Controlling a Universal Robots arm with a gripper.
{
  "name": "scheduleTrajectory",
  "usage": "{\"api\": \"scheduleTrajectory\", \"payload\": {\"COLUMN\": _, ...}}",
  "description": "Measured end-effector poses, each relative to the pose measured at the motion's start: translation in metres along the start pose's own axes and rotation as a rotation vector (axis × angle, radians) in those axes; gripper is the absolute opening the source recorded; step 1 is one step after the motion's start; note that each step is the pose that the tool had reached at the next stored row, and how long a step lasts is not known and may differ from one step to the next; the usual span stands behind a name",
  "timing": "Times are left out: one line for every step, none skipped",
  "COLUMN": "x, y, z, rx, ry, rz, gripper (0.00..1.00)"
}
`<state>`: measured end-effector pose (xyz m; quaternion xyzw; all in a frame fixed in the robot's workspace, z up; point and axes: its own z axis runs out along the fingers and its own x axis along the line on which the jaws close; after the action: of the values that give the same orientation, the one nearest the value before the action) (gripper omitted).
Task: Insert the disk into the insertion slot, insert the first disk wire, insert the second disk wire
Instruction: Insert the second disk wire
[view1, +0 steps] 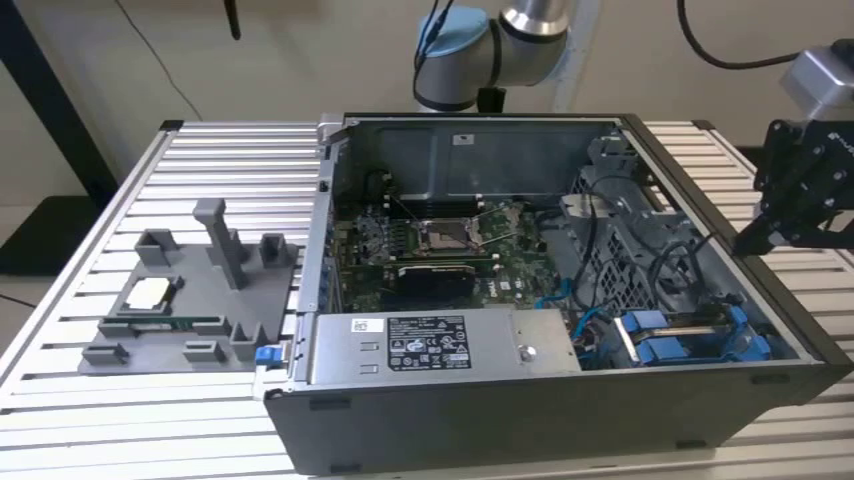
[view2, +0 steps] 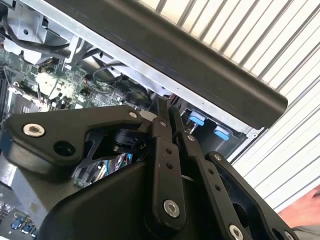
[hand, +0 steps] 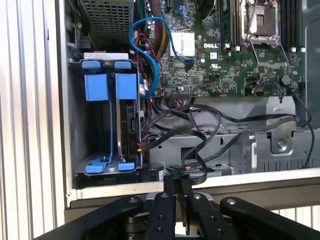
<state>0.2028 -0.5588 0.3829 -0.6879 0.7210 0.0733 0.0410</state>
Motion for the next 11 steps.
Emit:
{"api": "scheduleTrajectory", "payload": {"x": -0.0002, "y": 0.0016, "z": -0.0012, "rx": 0.0001, "ry": 0.0000, "rz": 0.000, "gripper": 0.16}}
{"api": "scheduleTrajectory", "payload": {"x": -0.0003, "y": 0.0037, "z": -0.0022, "rx": 0.0001, "ry": -0.0003, "rz": 0.000, "gripper": 0.16}}
{"api": "scheduleTrajectory", "payload": {"x": -0.0004, "y": 0.0061, "z": -0.0030, "rx": 0.0004, "ry": -0.0003, "rz": 0.000, "gripper": 0.16}}
{"api": "scheduleTrajectory", "payload": {"x": -0.0004, "y": 0.0091, "z": -0.0037, "rx": 0.0009, "ry": -0.0002, "rz": 0.000, "gripper": 0.16}}
{"api": "scheduleTrajectory", "payload": {"x": -0.0005, "y": 0.0122, "z": -0.0043, "rx": 0.0014, "ry": 0.0000, "rz": 0.000, "gripper": 0.16}}
{"api": "scheduleTrajectory", "payload": {"x": -0.0005, "y": 0.0150, "z": -0.0049, "rx": 0.0018, "ry": -0.0001, "rz": 0.000, "gripper": 0.16}}
{"api": "scheduleTrajectory", "payload": {"x": -0.0005, "y": 0.0172, "z": -0.0055, "rx": 0.0021, "ry": -0.0002, "rz": 0.000, "gripper": 0.16}}
{"api": "scheduleTrajectory", "payload": {"x": -0.0005, "y": 0.0193, "z": -0.0059, "rx": 0.0024, "ry": -0.0002, "rz": 0.000, "gripper": 0.16}}
{"api": "scheduleTrajectory", "payload": {"x": -0.0004, "y": 0.0215, "z": -0.0061, "rx": 0.0027, "ry": -0.0001, "rz": -0.001, "gripper": 0.16}}
{"api": "scheduleTrajectory", "payload": {"x": -0.0004, "y": 0.0238, "z": -0.0062, "rx": 0.0031, "ry": -0.0002, "rz": -0.001, "gripper": 0.16}}
{"api": "scheduleTrajectory", "payload": {"x": -0.0002, "y": 0.0262, "z": -0.0061, "rx": 0.0038, "ry": -0.0003, "rz": -0.001, "gripper": 0.16}}
